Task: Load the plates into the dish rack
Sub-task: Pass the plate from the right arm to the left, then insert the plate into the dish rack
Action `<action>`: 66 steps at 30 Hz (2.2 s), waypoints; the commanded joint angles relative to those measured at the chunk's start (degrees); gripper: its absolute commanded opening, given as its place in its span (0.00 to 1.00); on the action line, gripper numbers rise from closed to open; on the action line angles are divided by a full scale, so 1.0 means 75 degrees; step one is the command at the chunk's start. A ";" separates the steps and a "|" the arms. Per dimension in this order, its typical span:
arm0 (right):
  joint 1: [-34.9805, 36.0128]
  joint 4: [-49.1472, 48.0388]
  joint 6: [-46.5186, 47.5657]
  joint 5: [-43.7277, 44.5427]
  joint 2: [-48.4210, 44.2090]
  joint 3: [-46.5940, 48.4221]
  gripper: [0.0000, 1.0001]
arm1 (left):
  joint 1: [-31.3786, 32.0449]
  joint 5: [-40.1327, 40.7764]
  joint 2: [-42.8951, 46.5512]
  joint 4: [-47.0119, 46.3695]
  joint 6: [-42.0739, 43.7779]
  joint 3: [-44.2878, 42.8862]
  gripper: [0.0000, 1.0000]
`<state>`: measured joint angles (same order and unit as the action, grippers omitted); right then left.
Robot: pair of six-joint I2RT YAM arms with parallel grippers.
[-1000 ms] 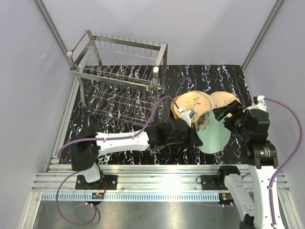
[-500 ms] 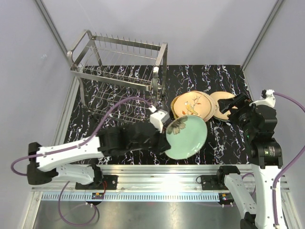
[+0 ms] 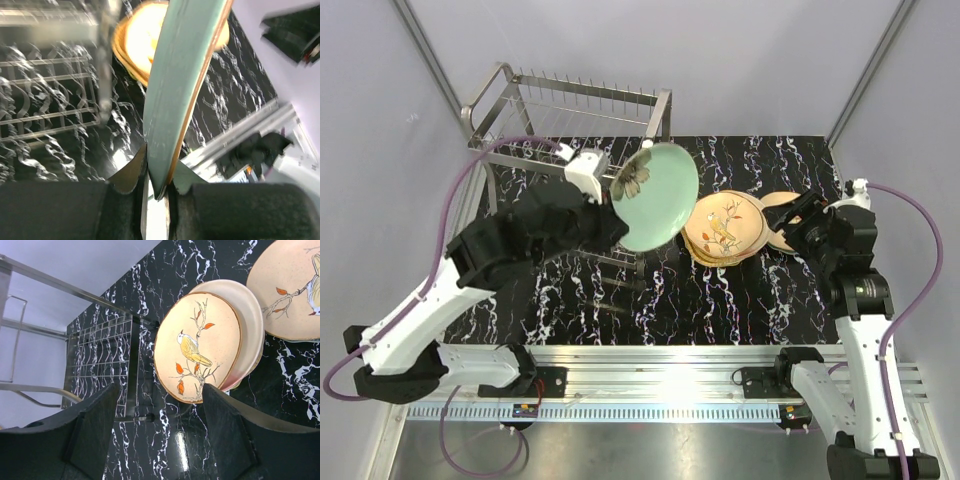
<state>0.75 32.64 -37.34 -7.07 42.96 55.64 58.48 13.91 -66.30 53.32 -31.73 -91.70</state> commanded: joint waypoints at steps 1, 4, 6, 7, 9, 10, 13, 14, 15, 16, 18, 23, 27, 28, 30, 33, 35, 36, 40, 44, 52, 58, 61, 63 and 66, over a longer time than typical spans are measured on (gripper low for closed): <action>0.0017 -0.0579 -0.0013 -0.0299 0.0166 -0.0141 0.75 | -0.0366 0.0030 -0.0264 -0.0782 0.0643 -0.1657 0.00; 0.0028 -0.0696 0.0080 -0.0335 0.0272 -0.0199 0.75 | -0.0730 0.0230 -0.0651 -0.0617 0.0972 -0.3003 0.00; 0.0028 -0.0731 0.0115 -0.0323 0.0353 -0.0211 0.75 | -0.0987 0.0278 -0.0909 -0.0582 0.1217 -0.3474 0.00; 0.0017 -0.0731 0.0162 -0.0323 0.0377 -0.0200 0.75 | -0.1081 0.0324 -0.0991 -0.0547 0.1276 -0.3940 0.00; 0.0017 -0.0778 0.0174 -0.0311 0.0436 -0.0211 0.75 | -0.1420 0.0406 -0.1284 -0.0407 0.1475 -0.4423 0.00; 0.0028 -0.0825 0.0174 -0.0311 0.0471 -0.0234 0.75 | -0.1538 0.0558 -0.1354 -0.0371 0.1546 -0.4785 0.00; 0.0098 -0.1058 0.0093 -0.0428 0.0600 -0.0293 0.75 | -0.2089 0.0524 -0.1402 -0.0709 0.1827 -0.4883 0.00; 0.0099 -0.1152 0.0115 -0.0579 0.0716 -0.0305 0.74 | -0.2229 0.0559 -0.1390 -0.0792 0.1862 -0.4836 0.00; 0.0157 -0.1258 0.0197 -0.0789 0.0799 -0.0282 0.73 | -0.2509 0.0582 -0.1378 -0.0874 0.1944 -0.4720 0.00; 0.0180 -0.1444 0.0407 -0.1302 0.0904 -0.0224 0.71 | -0.2709 0.0536 -0.1378 -0.0898 0.1933 -0.4684 0.00; 0.0274 -0.1563 0.0630 -0.1646 0.1220 -0.0118 0.69 | -0.3177 0.0501 -0.1425 -0.0910 0.1980 -0.4637 0.00; 0.0778 -0.1938 0.1111 -0.2104 0.1747 0.0070 0.69 | -0.4034 0.0757 -0.1507 -0.0980 0.2378 -0.4648 0.00; 0.1094 -0.2090 0.1287 -0.2198 0.2053 0.0035 0.70 | -0.4701 0.1050 -0.1577 -0.1051 0.3020 -0.4788 0.00; 0.1130 -0.2102 0.1380 -0.2198 0.2100 0.0012 0.70 | -0.4785 0.1156 -0.1659 -0.1016 0.3151 -0.4916 0.00; 0.1200 -0.2091 0.1475 -0.2186 0.2229 0.0011 0.69 | -0.5099 0.1309 -0.1753 -0.0969 0.3432 -0.5069 0.00; 0.1282 -0.2044 0.1580 -0.2163 0.2323 -0.0035 0.69 | -0.5545 0.1274 -0.1870 -0.0957 0.3678 -0.5047 0.00; 0.1329 -0.2079 0.1592 -0.2175 0.2335 -0.0105 0.69 | -0.5734 0.1262 -0.1917 -0.0980 0.3761 -0.4965 0.00; 0.1341 -0.2079 0.1592 -0.2174 0.2311 -0.0141 0.69 | -0.5943 0.1285 -0.1917 -0.1015 0.3808 -0.4860 0.00; 0.1586 -0.2009 0.1651 -0.2128 0.2323 -0.0316 0.69 | -0.6437 0.1204 -0.2058 -0.1215 0.3996 -0.4871 0.00; 0.1868 -0.2044 0.1780 -0.2093 0.2463 -0.0399 0.69 | -0.6836 0.0958 -0.2269 -0.1366 0.4124 -0.5035 0.00; 0.1903 -0.2055 0.1827 -0.2257 0.2803 -0.0176 0.68 | -0.7445 -0.0132 -0.2796 -0.1519 0.4570 -0.5117 0.00; 0.1903 -0.2102 0.1850 -0.2163 0.2909 -0.0235 0.68 | -0.7785 -0.0624 -0.2831 -0.1695 0.4535 -0.4871 0.00; 0.1892 -0.2067 0.1862 -0.2174 0.3037 -0.0199 0.68 | -0.7785 -0.0695 -0.2890 -0.1695 0.4523 -0.4836 0.00; 0.1903 -0.2067 0.1873 -0.2174 0.3073 -0.0199 0.67 | -0.8031 -0.0869 -0.2902 -0.1742 0.4500 -0.4731 0.00; 0.1903 -0.2044 0.1920 -0.2104 0.3061 -0.0199 0.68 | -0.8113 -0.1104 -0.2925 -0.1777 0.4476 -0.4660 0.00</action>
<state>14.70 19.16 -24.18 -22.17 66.13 52.77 -1.52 8.78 -90.08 52.16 2.09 -125.84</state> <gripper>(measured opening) 0.676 0.144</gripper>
